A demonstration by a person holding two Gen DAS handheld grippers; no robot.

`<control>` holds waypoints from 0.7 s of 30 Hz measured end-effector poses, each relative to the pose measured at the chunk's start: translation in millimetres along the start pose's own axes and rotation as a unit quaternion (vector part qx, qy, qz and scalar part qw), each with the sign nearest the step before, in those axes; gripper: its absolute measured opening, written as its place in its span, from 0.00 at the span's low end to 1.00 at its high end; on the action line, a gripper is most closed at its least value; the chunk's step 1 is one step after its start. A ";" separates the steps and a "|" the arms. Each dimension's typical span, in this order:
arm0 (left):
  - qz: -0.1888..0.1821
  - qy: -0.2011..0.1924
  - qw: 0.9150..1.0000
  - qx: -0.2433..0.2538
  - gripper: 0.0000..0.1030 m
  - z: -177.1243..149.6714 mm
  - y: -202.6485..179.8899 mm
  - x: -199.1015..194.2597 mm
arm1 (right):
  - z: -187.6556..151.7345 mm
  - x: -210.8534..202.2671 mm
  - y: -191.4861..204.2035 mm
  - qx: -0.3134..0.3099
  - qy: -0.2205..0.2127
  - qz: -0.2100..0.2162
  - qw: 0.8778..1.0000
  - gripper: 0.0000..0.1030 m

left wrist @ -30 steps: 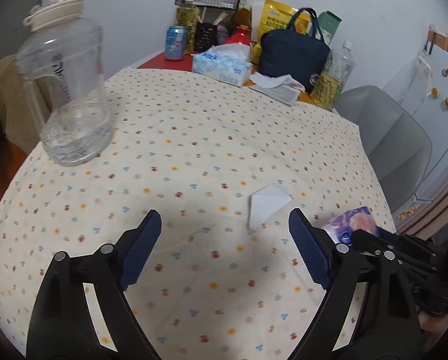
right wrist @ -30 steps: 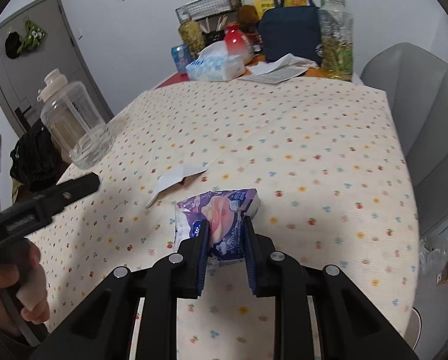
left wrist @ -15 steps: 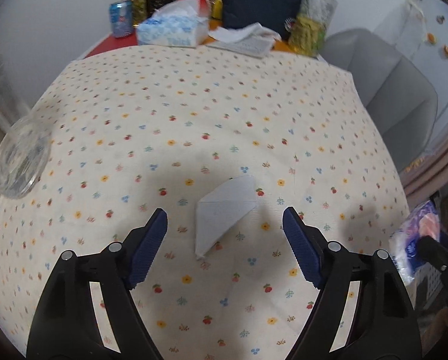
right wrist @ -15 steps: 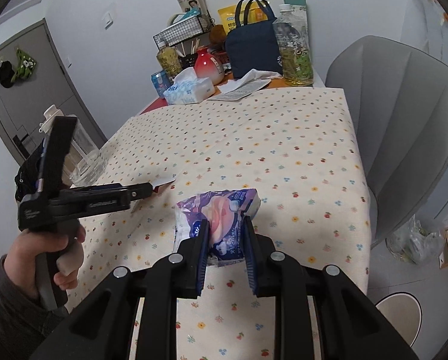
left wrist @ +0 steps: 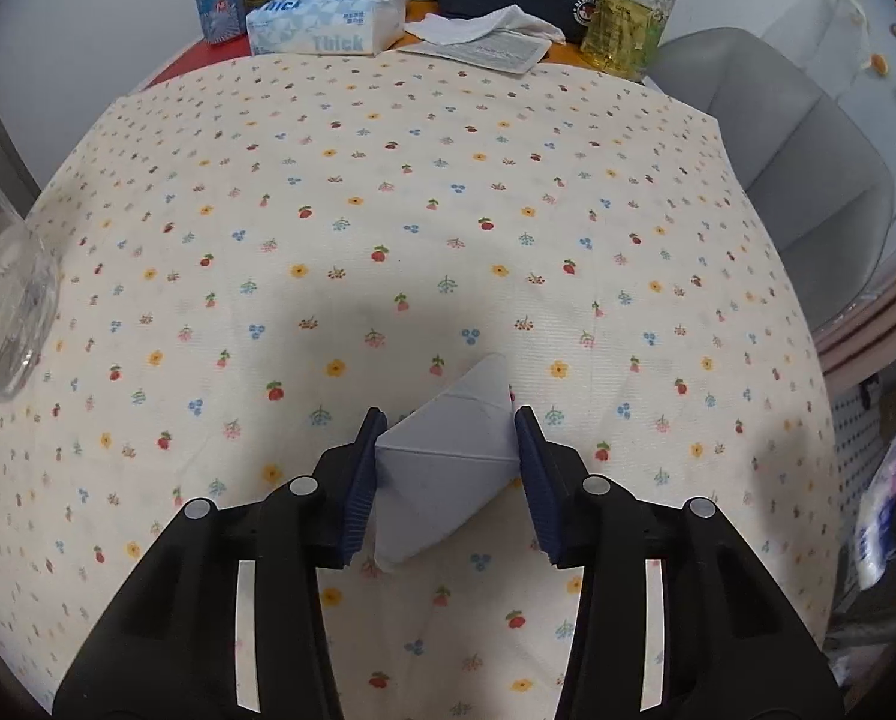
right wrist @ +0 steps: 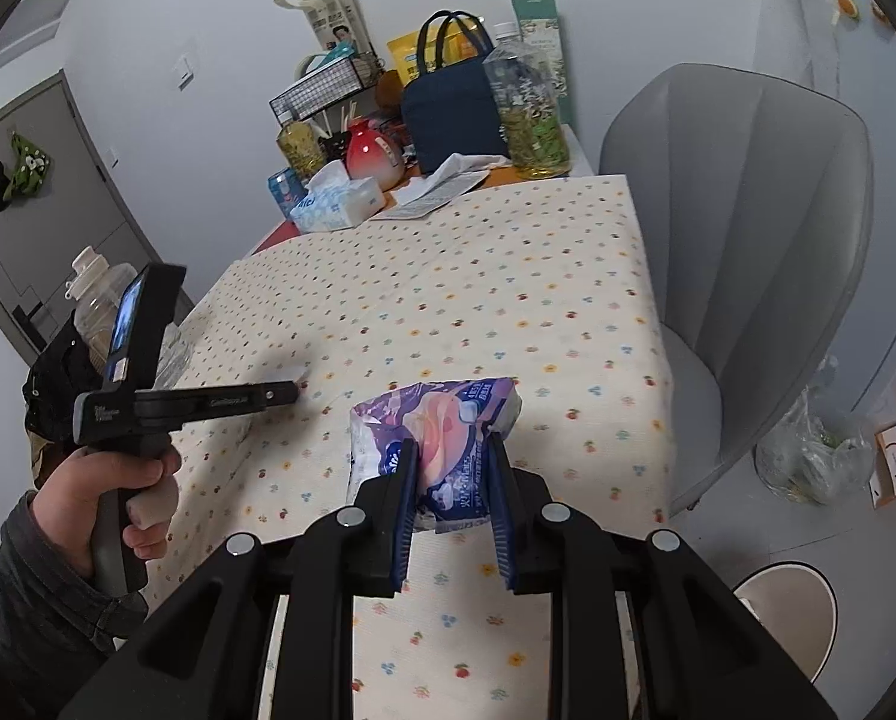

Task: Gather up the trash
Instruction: 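Close the left gripper on the white paper scrap while the right holds the packet, then carry the packet and paper scrap over to the beige bin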

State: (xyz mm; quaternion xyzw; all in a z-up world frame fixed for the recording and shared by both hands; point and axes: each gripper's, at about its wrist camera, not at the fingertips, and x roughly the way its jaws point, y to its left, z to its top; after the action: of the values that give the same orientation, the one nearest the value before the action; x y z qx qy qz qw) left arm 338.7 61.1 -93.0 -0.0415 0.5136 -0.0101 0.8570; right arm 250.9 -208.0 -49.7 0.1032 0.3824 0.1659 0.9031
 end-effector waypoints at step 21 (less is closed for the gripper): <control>-0.115 -0.107 0.987 0.018 0.42 -41.4 -65.2 -94.9 | -22.7 -68.4 -58.2 0.060 -0.046 -0.031 0.997 0.22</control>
State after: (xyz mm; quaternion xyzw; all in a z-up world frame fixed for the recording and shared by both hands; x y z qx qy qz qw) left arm 259.1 -0.7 -23.7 -0.0853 0.4102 -0.1130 0.9010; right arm 202.7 -286.3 -38.7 0.1526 0.3523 0.1097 0.9168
